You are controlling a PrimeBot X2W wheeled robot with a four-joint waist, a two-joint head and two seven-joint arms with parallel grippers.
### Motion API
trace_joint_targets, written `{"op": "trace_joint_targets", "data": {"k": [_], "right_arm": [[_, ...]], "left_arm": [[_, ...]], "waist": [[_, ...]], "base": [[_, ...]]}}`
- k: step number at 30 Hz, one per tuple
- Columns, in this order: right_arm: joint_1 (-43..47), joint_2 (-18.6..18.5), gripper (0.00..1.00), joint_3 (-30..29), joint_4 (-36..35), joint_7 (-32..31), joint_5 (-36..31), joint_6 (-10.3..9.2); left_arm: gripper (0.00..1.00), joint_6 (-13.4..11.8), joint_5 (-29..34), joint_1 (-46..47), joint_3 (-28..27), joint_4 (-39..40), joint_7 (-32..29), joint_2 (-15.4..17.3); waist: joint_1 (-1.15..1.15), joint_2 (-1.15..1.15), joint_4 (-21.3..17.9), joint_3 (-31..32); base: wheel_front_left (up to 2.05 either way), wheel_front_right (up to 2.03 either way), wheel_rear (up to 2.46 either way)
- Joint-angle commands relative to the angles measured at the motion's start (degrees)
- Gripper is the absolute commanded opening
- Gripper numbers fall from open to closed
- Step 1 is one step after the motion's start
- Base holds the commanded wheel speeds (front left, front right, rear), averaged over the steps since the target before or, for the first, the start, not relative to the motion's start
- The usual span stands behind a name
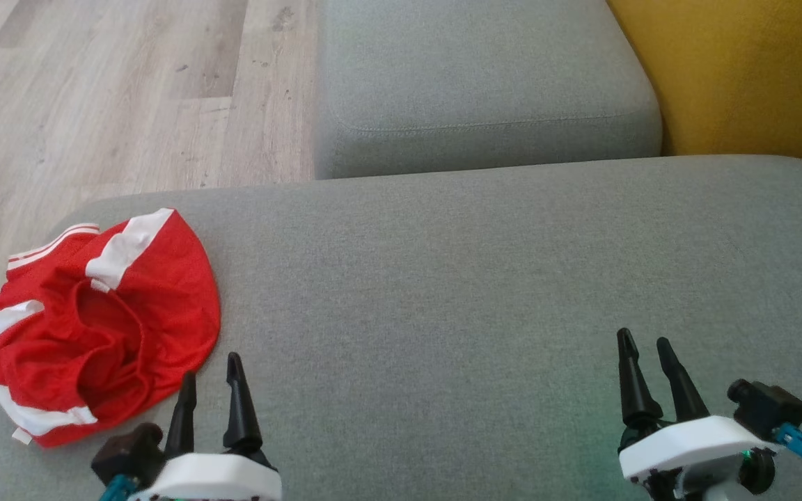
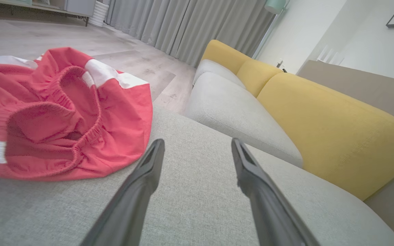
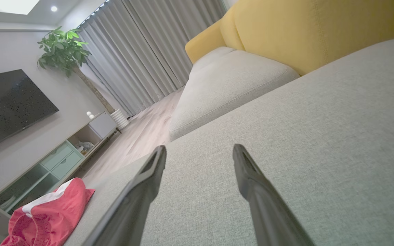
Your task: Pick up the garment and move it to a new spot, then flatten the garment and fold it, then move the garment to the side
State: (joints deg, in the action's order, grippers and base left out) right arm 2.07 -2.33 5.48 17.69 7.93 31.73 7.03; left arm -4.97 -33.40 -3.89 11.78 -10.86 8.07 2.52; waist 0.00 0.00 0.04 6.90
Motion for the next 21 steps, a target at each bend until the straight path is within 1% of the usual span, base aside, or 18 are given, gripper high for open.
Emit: {"op": "trace_joint_targets", "data": {"k": [1,8,14,21], "right_arm": [[-1.25,-0.42,1.0,1.59,-1.71,1.04,-2.34,0.33],[-0.99,-0.44,1.0,2.12,-1.16,2.05,-6.53,0.35],[-0.91,-0.46,1.0,2.54,-0.19,3.07,-11.45,0.38],[-0.72,-0.49,1.0,2.79,1.52,4.25,-16.86,0.4]], "left_arm": [[1.0,-0.46,2.34,1.87,-0.4,2.25,0.93,0.27],[1.0,-1.26,6.13,1.81,0.65,2.17,1.94,0.28],[1.0,-3.05,10.74,1.68,1.72,1.42,2.94,0.3],[1.0,-3.74,15.67,1.33,3.15,0.39,4.12,0.31]], "waist": [[0.0,0.0,0.02,0.19],[0.0,0.0,0.31,0.71],[0.0,0.0,0.51,1.19],[0.0,0.0,0.4,1.83]], "base": [[0.0,0.0,0.0],[0.0,0.0,0.0],[0.0,0.0,0.0],[0.0,0.0,0.0]]}}
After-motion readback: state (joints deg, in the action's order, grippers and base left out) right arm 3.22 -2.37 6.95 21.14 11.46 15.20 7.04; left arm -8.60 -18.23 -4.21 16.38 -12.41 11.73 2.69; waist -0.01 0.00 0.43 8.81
